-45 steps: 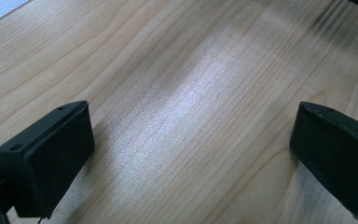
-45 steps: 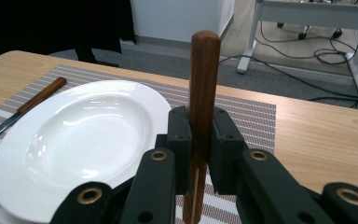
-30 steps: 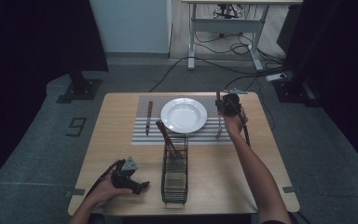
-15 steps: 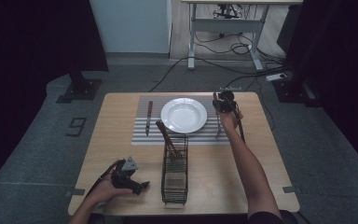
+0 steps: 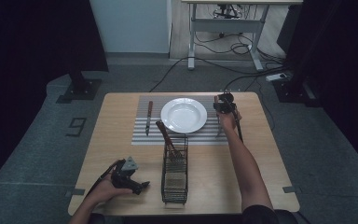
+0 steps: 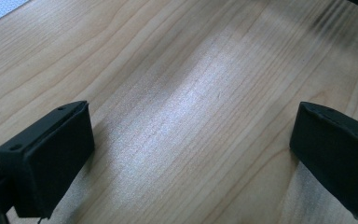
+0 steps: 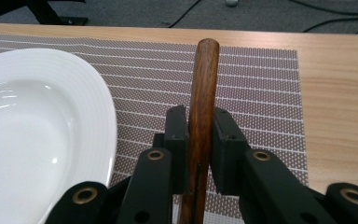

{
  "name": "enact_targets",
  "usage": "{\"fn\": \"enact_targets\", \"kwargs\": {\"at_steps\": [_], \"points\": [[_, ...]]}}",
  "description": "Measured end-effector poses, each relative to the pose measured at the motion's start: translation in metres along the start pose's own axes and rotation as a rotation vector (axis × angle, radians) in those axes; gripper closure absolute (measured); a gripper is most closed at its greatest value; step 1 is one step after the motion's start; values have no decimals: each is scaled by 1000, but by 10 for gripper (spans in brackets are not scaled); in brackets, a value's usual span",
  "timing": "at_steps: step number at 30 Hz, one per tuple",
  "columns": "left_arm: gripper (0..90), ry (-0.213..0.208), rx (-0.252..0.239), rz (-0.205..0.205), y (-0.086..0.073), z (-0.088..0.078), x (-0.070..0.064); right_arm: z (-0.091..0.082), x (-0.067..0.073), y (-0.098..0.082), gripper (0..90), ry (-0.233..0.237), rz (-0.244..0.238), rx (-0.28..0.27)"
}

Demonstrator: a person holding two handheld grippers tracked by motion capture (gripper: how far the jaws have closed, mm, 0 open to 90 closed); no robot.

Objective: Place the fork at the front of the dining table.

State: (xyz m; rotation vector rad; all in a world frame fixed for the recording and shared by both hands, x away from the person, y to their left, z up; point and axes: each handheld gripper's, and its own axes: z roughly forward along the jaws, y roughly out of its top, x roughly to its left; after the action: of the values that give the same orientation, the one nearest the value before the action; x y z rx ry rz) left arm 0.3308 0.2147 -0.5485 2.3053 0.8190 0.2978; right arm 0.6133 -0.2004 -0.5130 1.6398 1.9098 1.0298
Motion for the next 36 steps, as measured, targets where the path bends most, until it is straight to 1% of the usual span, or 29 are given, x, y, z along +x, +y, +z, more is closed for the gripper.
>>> {"fn": "enact_targets", "kwargs": {"at_steps": [2,7,9,11,12,16,21,25,27,28,30,32,34,36], "points": [[0,0,0,0,0,0,0,5,-3,-2,785,4,22,1],[0,0,0,0,0,0,0,15,-5,-8,782,-4,31,10],[0,0,0,0,0,0,0,17,-4,-9,783,-10,23,11],[0,0,0,0,0,0,0,19,-3,-11,784,-22,-2,23],[0,0,0,0,0,0,0,20,-3,-11,784,-24,-6,24],[0,0,0,0,0,0,0,25,-2,-14,784,-32,-7,44],[0,0,0,0,0,0,0,28,-2,-17,773,-43,-9,49],[0,0,0,0,0,0,0,29,0,-17,755,-50,-32,50],[0,0,0,0,0,0,0,28,0,-18,708,-48,-36,50],[0,0,0,0,0,0,0,28,0,-18,680,-33,-19,48],[0,0,0,0,0,0,0,24,-2,-17,657,-10,33,35],[0,0,0,0,0,0,0,19,-3,-15,652,-2,44,33],[0,0,0,0,0,0,0,13,-2,-14,644,-7,19,39],[0,0,0,0,0,0,0,7,-1,-13,638,7,3,49]]}}
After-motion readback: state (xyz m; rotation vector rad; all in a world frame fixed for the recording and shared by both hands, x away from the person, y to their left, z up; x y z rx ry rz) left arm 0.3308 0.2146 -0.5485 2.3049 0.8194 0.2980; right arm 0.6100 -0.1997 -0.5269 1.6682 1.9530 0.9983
